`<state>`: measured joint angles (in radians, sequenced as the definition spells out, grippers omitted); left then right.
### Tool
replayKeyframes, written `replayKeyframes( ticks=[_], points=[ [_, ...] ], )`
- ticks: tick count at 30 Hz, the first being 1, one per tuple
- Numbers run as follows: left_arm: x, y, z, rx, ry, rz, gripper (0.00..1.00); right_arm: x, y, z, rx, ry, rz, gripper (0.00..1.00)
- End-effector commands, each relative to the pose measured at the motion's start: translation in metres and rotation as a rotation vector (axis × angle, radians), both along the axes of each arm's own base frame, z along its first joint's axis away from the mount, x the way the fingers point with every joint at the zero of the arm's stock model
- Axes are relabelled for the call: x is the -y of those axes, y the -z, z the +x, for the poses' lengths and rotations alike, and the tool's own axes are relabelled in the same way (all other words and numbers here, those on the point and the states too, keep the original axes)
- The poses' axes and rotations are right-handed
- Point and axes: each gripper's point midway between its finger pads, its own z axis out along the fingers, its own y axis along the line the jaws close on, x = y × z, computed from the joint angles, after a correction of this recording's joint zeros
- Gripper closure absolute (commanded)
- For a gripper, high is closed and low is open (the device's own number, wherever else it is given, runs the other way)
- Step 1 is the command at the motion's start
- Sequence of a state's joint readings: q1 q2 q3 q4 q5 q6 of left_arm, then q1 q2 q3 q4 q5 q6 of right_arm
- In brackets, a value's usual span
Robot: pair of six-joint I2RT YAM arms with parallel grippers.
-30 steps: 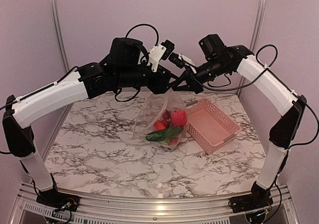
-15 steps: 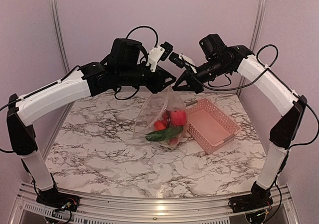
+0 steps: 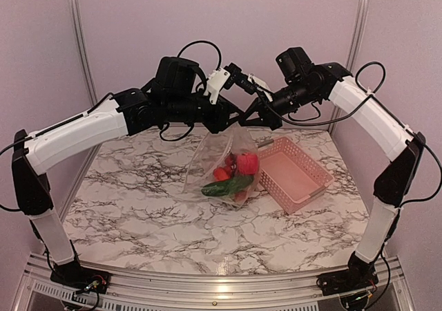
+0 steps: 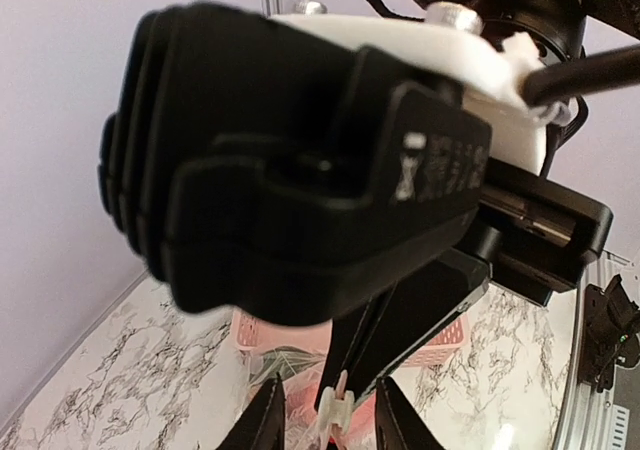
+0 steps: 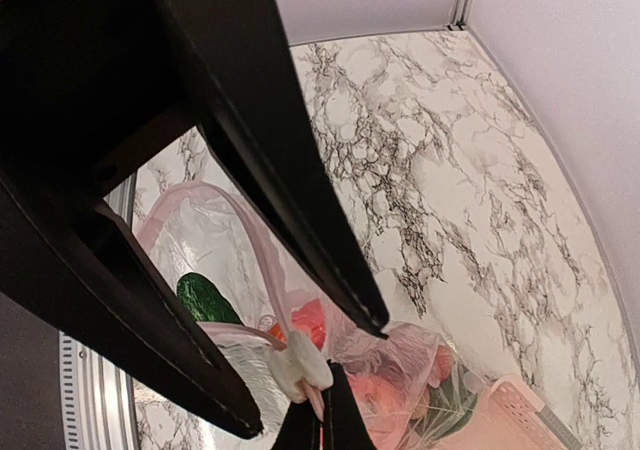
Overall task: Place the food in the zip-top bag and seal the zipper
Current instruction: Hold the zipper from the zipper food storage bag, then zip the zipper of the food storage bag.
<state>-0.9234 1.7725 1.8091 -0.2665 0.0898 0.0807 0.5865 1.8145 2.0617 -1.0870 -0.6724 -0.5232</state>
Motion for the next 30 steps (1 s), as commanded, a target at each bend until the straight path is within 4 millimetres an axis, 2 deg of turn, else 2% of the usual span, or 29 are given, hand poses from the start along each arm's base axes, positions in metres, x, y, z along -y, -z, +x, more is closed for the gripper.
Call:
replayKeyframes(
  ticks=[1,13,18,23,30],
  points=[
    [0.002,0.023,0.004,-0.021,0.01,0.043,0.68,-0.001,-0.019,-0.014,0.006,-0.02,0.043,1.0],
    [0.0,0.024,0.006,-0.026,0.016,0.04,0.83,-0.001,-0.017,-0.014,0.0,-0.024,0.037,1.0],
    [-0.002,0.026,0.004,-0.035,0.021,0.048,0.95,0.003,-0.02,-0.011,0.023,-0.023,0.039,1.0],
    [-0.011,0.028,0.003,-0.039,0.003,0.054,1.0,0.018,-0.028,0.001,0.034,0.0,0.061,1.0],
    [-0.028,0.04,0.006,-0.051,-0.048,0.072,1.0,0.042,-0.041,0.019,0.039,0.042,0.106,1.0]
  ],
)
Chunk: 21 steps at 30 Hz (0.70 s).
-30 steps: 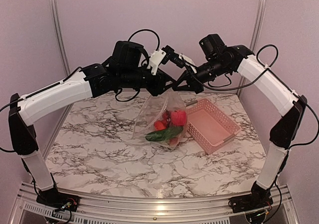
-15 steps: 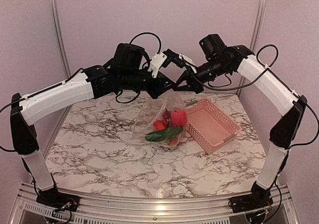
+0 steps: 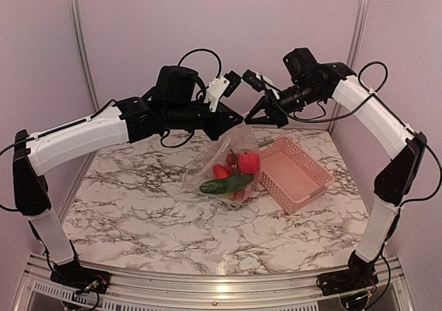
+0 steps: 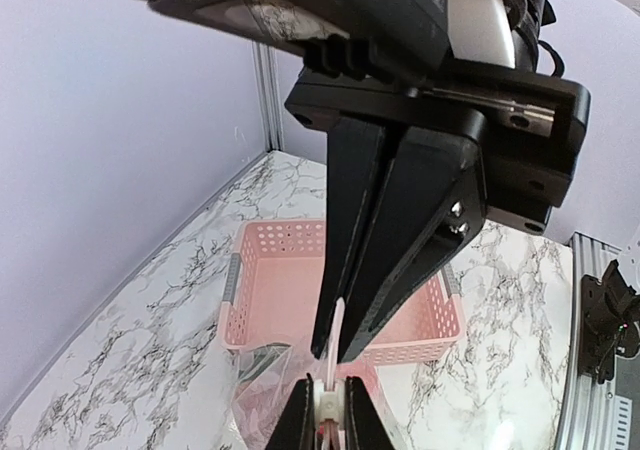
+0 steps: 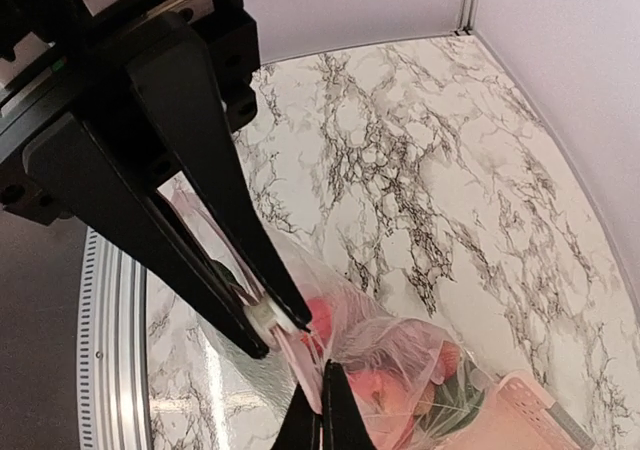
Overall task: Place the food in the zip-top bag and seal the zipper
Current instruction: Zip the zipper of the food storage bag.
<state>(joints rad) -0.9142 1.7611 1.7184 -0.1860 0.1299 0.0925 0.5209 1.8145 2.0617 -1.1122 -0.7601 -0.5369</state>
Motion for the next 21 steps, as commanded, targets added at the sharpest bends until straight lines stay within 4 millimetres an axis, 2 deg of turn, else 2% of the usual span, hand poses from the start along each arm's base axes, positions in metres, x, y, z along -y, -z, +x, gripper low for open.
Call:
replayKeyframes(
  ticks=[1,8,15,21],
  points=[
    [-0.034,0.025,0.008,-0.053,-0.088,0.079,1.0,0.028,-0.038,0.014,0.085,0.049,0.066,1.0],
    [-0.053,0.041,0.002,-0.08,-0.118,0.102,1.0,0.044,-0.036,0.029,0.085,0.089,0.071,1.0],
    [-0.086,0.065,-0.017,-0.112,-0.158,0.136,1.0,0.059,-0.028,0.047,0.085,0.136,0.073,1.0],
    [-0.114,0.08,-0.032,-0.134,-0.189,0.148,1.0,0.061,-0.018,0.054,0.077,0.148,0.067,1.0]
  ],
)
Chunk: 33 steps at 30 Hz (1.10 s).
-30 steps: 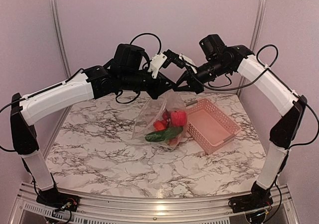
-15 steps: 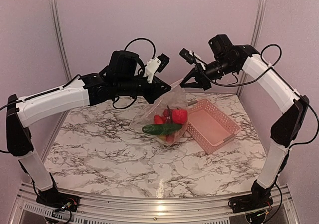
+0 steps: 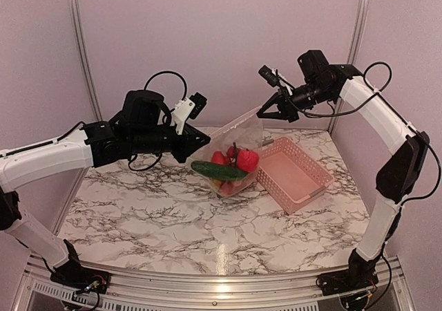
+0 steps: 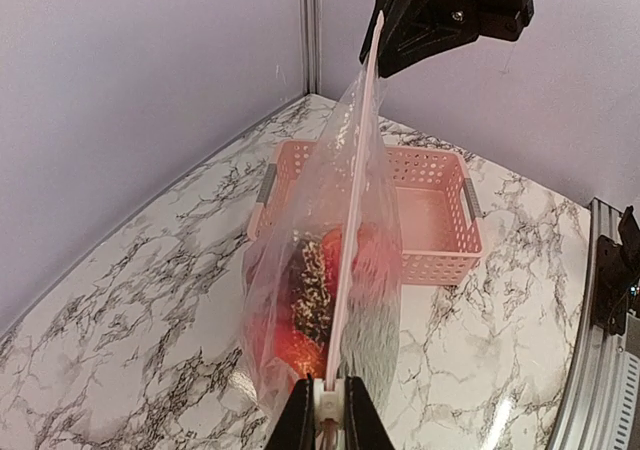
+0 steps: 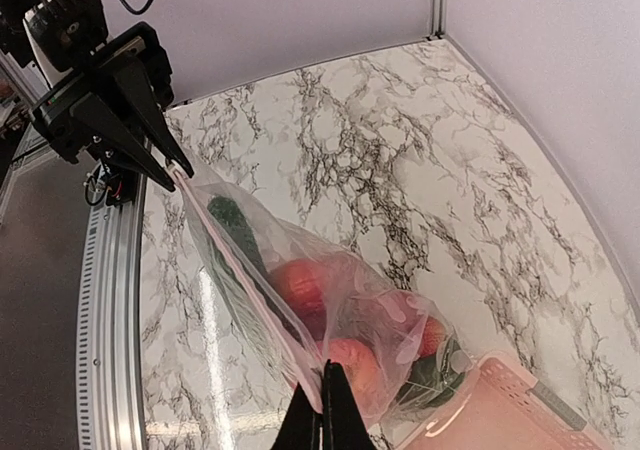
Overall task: Place the food in the zip-top bag and seal the zipper
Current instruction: Zip the zipper of the food storage bag.
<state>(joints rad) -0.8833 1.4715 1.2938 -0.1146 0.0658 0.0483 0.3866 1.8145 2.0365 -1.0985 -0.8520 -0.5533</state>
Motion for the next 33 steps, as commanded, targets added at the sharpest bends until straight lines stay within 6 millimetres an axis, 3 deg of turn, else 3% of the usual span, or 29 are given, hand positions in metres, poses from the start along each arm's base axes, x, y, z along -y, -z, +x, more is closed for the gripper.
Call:
replayKeyframes(
  ticks=[1,11,24,29,33],
  points=[
    [-0.041,0.037,-0.008,-0.085,-0.084,0.107,1.0,0.023,-0.016,0.025,0.101,0.086,0.006,1.0],
    [-0.073,0.061,-0.022,-0.107,-0.141,0.143,1.0,0.022,-0.008,0.03,0.084,0.088,0.002,1.0],
    [-0.093,0.067,-0.022,-0.109,-0.206,0.115,1.0,0.015,0.0,0.041,0.051,0.082,0.016,1.0],
    [-0.079,0.047,-0.002,-0.05,-0.214,0.037,1.0,-0.006,0.015,0.046,0.048,0.042,0.009,1.0],
    [-0.07,0.021,0.032,0.02,-0.231,0.032,1.0,-0.037,0.013,0.059,0.112,-0.016,0.01,1.0]
  ],
)
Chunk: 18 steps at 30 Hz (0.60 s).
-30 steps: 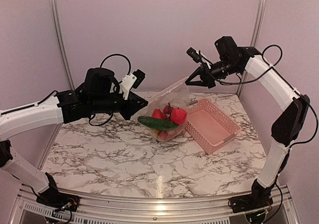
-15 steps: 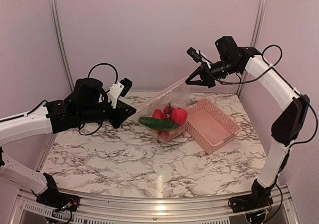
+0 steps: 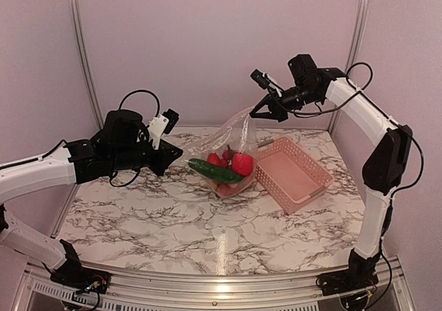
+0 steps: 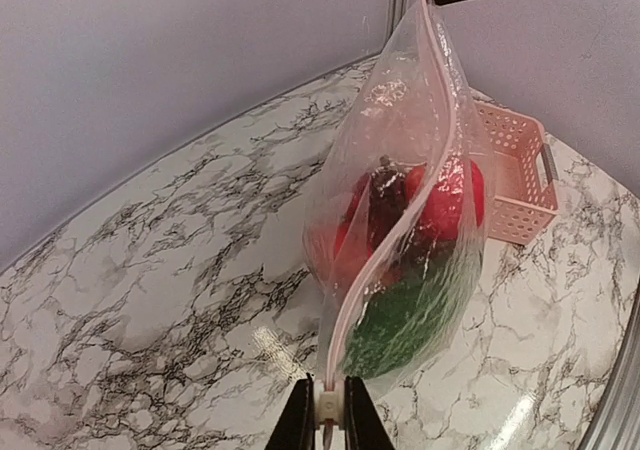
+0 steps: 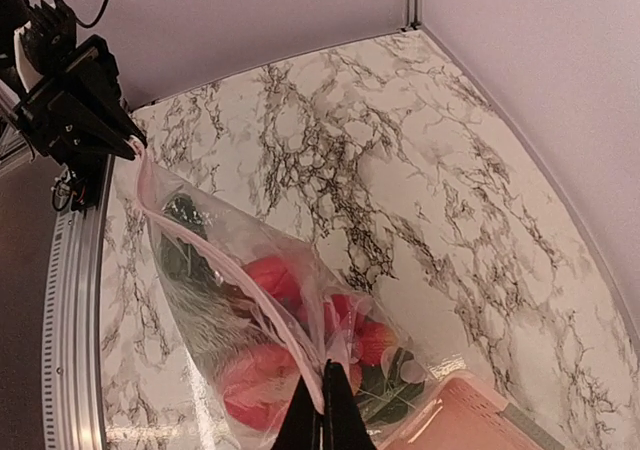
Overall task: Place the food in the zip-top bag and seal the zipper
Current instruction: Zip the zipper of the food storage bag, then place the zipper food storage bag at the center of the board.
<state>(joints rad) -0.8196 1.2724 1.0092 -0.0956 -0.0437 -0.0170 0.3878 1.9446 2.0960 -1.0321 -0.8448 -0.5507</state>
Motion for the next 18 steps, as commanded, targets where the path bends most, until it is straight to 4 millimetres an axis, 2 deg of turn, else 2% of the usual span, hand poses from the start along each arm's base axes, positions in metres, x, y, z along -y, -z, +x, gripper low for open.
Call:
replayKeyframes(
  ticks=[1,5,7,9,11,12,16,18],
  points=[
    [0.004,-0.034,0.046,0.095,-0.051,0.009,1.0,-0.029,-0.02,0.028,0.134,-0.03,0.034,1.0],
    [-0.008,-0.069,0.08,0.177,-0.097,0.04,1.0,-0.042,-0.052,0.049,0.237,-0.034,0.149,1.0],
    [-0.015,-0.082,0.087,0.198,-0.109,0.048,1.0,-0.042,-0.068,0.048,0.273,-0.051,0.223,1.0],
    [-0.02,-0.085,0.086,0.206,-0.108,0.07,1.0,-0.04,-0.074,0.046,0.28,-0.052,0.256,1.0],
    [-0.022,-0.075,0.08,0.183,-0.078,0.1,1.0,-0.039,-0.067,0.04,0.272,-0.066,0.271,1.0],
    [-0.022,-0.067,0.074,0.161,-0.054,0.114,1.0,-0.039,-0.064,0.034,0.26,-0.079,0.281,0.95],
    [-0.019,-0.015,0.05,0.02,0.03,0.131,1.0,-0.038,-0.021,0.013,0.169,-0.122,0.274,0.88],
    [-0.019,-0.002,0.039,-0.036,0.046,0.104,0.94,-0.034,-0.002,0.001,0.112,-0.15,0.249,0.83]
  ],
)
